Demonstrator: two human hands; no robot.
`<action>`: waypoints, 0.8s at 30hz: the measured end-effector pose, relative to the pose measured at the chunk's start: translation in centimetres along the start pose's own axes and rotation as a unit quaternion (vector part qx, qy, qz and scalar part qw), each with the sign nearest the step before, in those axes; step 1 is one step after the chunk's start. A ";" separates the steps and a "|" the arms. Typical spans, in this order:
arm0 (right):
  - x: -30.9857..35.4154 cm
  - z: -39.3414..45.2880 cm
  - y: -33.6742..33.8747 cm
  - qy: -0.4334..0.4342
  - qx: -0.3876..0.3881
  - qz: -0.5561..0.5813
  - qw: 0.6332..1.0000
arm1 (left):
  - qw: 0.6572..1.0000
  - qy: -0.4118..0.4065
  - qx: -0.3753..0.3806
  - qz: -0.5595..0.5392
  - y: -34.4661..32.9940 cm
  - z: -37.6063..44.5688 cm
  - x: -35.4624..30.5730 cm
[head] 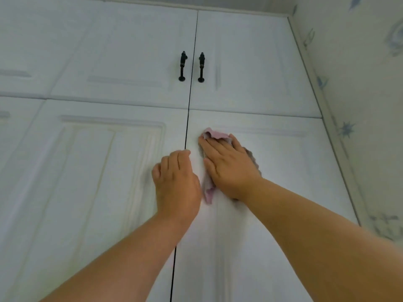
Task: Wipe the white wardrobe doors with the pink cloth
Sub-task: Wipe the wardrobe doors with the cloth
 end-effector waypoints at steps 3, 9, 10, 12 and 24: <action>-2.8 -0.1 0.5 -0.114 -0.011 -0.003 0.993 | 0.995 -0.055 0.061 0.049 -1.7 1.7 -1.8; -1.7 1.7 0.2 -0.171 -0.019 0.004 0.985 | 0.995 -0.080 0.045 0.035 -2.3 1.3 -1.6; -0.9 0.8 0.1 -0.134 -0.014 0.016 0.991 | 0.994 -0.081 0.057 0.043 -2.4 1.4 -1.7; 1.3 -2.6 0.2 -0.047 -0.011 0.035 0.998 | 0.995 -0.060 0.064 0.043 -2.4 1.3 -1.6; -2.3 -1.5 0.3 -0.109 -0.043 -0.014 0.993 | 0.992 -0.058 0.054 -0.099 -1.1 -0.5 -1.9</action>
Point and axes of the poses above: each hand's wrist, its own z-axis towards the middle knuckle, its own y-axis out of the back of the hand, x = y × z, the point moved 8 cm from there along z, towards the middle knuckle, and after that the axes turned 15 degrees about y, right-handed, at the moved point
